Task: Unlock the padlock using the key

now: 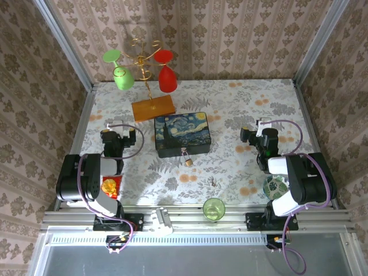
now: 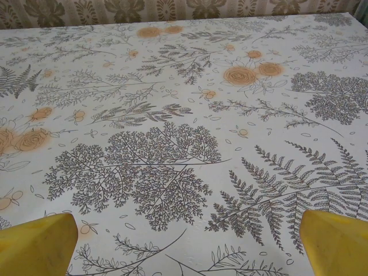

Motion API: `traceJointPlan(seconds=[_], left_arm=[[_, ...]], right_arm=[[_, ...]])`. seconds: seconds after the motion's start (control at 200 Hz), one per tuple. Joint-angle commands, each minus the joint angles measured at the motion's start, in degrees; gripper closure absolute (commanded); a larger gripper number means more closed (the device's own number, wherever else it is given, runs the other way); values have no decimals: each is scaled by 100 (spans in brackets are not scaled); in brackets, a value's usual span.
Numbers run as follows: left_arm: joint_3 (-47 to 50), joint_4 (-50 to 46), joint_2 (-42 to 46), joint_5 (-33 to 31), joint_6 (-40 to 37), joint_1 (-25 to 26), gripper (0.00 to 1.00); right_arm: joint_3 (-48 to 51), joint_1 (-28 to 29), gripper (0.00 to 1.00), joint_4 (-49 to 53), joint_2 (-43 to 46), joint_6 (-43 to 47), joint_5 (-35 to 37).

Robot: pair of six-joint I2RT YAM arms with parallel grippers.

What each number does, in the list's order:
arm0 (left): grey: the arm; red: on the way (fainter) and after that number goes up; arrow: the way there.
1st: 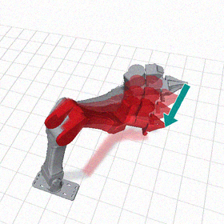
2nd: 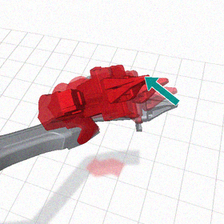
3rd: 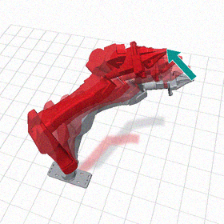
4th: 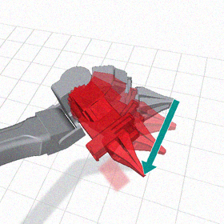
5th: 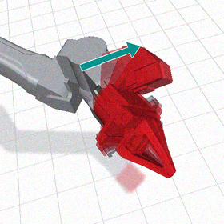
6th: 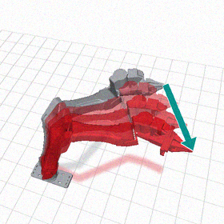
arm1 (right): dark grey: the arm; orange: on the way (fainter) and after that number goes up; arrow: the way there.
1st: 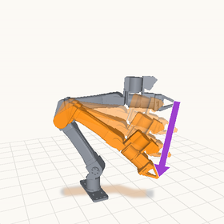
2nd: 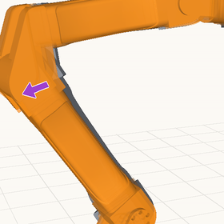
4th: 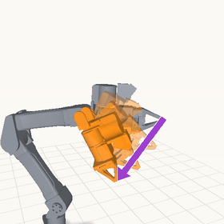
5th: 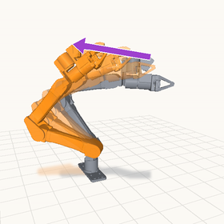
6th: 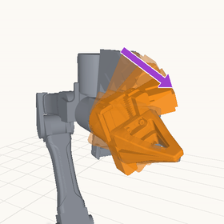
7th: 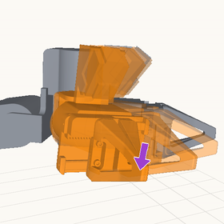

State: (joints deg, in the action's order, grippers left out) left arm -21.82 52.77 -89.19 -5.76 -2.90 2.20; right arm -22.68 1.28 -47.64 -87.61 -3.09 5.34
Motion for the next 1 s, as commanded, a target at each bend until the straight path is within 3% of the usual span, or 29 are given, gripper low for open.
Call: traceJointPlan(seconds=[0.0,0.995], left_arm=[[-17,93,-8,86,-114,13,0],[-36,39,-6,216,-54,-71,0]], right_arm=[[-76,13,0,-127,-2,107,31],[-72,13,0,-105,-1,103,28]])
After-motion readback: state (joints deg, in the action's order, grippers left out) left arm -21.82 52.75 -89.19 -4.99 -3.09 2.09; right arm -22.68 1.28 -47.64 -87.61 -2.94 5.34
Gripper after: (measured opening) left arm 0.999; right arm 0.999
